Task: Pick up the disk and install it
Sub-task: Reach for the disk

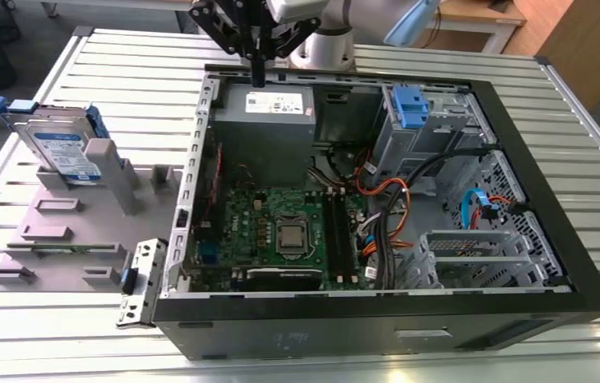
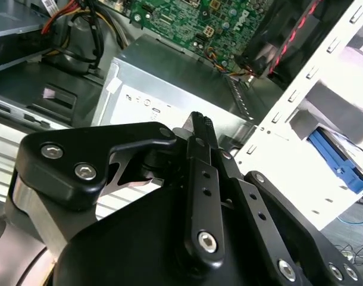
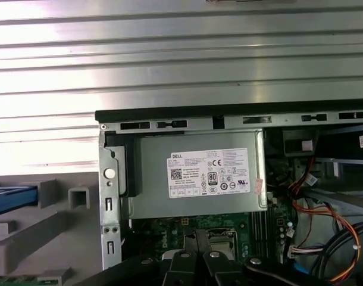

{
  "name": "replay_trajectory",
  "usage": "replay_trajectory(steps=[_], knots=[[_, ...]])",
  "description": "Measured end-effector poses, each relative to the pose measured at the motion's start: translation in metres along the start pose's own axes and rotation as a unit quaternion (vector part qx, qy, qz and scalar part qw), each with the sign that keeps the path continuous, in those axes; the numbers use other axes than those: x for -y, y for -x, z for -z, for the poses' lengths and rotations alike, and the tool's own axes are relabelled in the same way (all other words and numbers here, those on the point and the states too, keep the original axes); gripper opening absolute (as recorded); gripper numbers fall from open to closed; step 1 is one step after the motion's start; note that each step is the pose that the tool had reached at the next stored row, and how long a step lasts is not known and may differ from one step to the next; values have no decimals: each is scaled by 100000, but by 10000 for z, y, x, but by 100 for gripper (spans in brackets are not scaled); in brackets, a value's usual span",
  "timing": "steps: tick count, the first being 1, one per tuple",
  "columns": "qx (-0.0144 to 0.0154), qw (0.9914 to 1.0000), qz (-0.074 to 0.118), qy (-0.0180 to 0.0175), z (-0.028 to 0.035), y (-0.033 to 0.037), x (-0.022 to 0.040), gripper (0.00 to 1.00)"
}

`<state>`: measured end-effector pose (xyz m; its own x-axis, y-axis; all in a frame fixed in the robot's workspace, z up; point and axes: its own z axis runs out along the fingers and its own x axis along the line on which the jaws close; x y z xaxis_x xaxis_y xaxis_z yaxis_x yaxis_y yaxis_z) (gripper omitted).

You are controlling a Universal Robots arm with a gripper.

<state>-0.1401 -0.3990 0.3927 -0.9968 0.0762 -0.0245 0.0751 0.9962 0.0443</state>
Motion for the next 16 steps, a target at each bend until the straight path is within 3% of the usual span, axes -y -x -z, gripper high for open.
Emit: replay_trajectory(steps=[11, 16], knots=[[5, 100000, -4, 4, -8, -273, 21, 11], [9, 100000, -2, 7, -11, -346, 26, 11]])
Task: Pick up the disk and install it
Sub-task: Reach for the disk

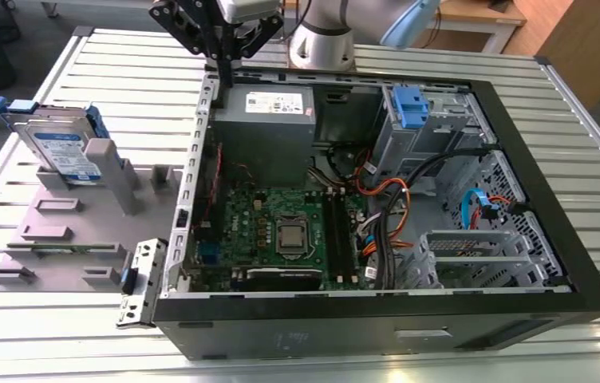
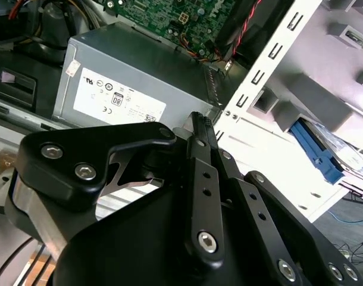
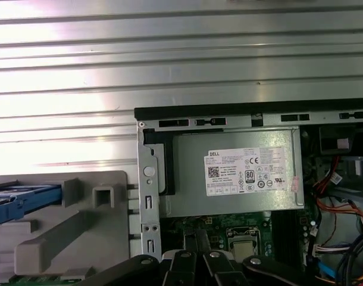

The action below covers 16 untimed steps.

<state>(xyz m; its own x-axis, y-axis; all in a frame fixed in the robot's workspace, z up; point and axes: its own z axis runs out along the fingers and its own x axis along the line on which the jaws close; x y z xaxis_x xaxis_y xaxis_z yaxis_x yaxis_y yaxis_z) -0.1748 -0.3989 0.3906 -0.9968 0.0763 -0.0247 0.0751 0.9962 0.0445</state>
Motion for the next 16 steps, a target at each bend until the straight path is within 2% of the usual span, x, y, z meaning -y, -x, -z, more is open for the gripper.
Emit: replay_trajectory(steps=[11, 16], knots=[[-4, 100000, 2, -5, 1, -9, 1, 11], [-5, 100000, 6, -5, 1, -45, 4, 11]])
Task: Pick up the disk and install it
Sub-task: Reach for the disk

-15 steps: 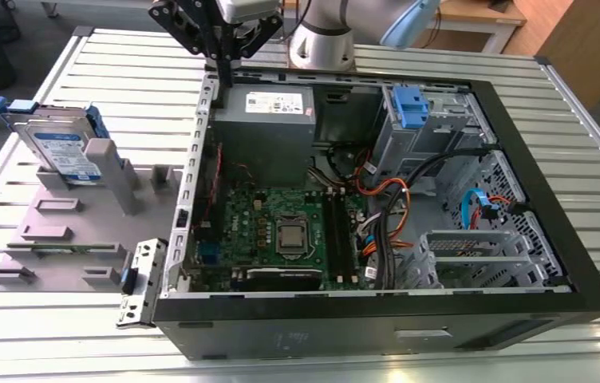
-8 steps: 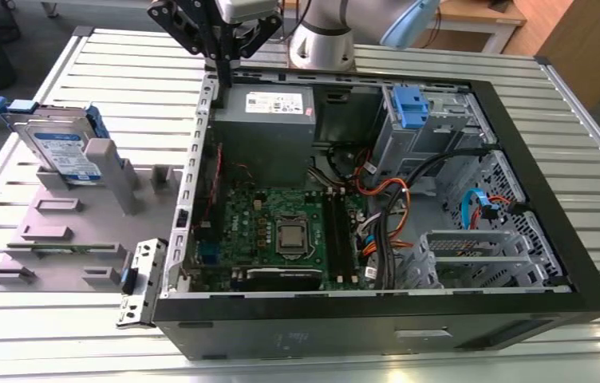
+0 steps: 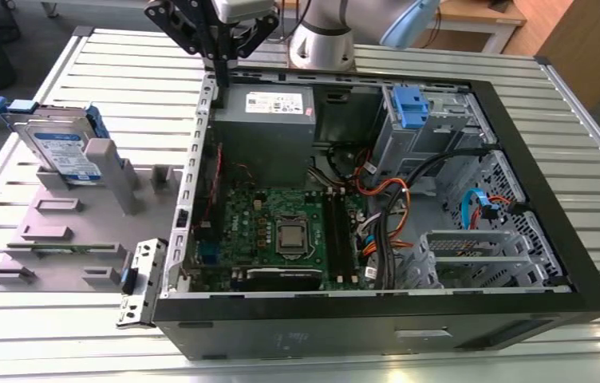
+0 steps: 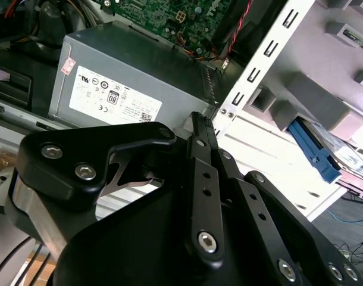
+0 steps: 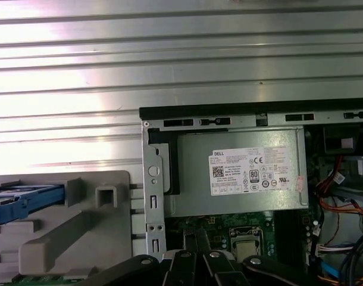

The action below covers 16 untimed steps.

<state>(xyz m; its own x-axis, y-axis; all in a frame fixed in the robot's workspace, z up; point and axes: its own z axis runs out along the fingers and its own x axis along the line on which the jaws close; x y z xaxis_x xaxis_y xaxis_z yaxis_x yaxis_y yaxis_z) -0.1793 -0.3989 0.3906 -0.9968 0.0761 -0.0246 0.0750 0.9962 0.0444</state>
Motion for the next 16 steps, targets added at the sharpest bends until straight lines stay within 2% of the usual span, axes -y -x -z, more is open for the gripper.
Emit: replay_trajectory(steps=[16], knots=[[2, 100000, -4, 1, -1, -218, 17, 11]])
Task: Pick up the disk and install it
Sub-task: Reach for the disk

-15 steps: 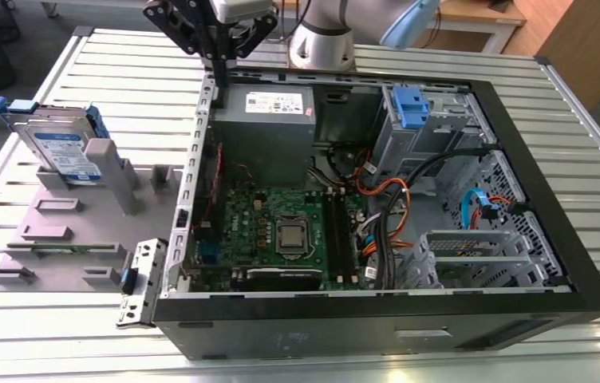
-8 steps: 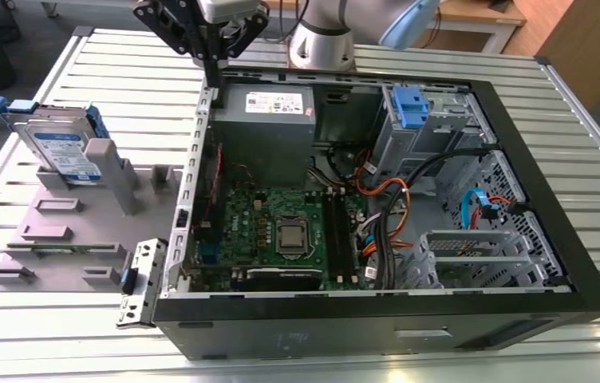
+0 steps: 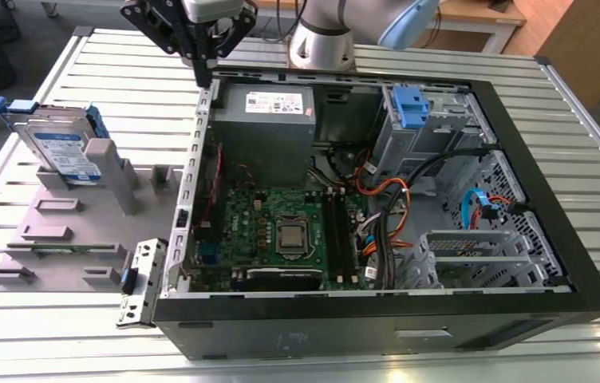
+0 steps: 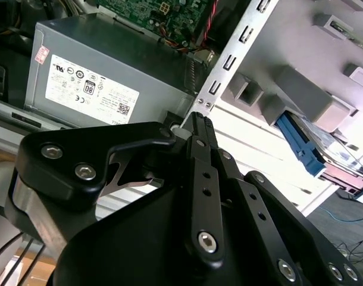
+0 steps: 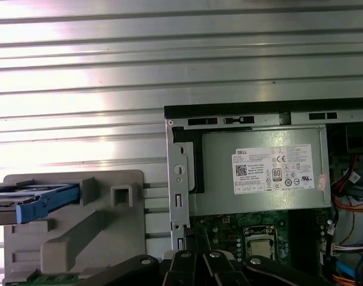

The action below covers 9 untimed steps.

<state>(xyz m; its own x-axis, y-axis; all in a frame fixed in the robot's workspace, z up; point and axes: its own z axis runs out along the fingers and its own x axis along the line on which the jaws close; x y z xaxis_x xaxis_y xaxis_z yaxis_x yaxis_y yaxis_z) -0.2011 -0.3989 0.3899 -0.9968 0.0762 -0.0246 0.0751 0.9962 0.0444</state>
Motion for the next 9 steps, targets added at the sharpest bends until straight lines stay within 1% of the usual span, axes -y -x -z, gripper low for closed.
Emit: replay_trajectory(steps=[3, 9], knots=[[5, 100000, 0, 5, -1, -16, 1, 11], [0, 100000, 2, -1, 0, -18, 1, 11]])
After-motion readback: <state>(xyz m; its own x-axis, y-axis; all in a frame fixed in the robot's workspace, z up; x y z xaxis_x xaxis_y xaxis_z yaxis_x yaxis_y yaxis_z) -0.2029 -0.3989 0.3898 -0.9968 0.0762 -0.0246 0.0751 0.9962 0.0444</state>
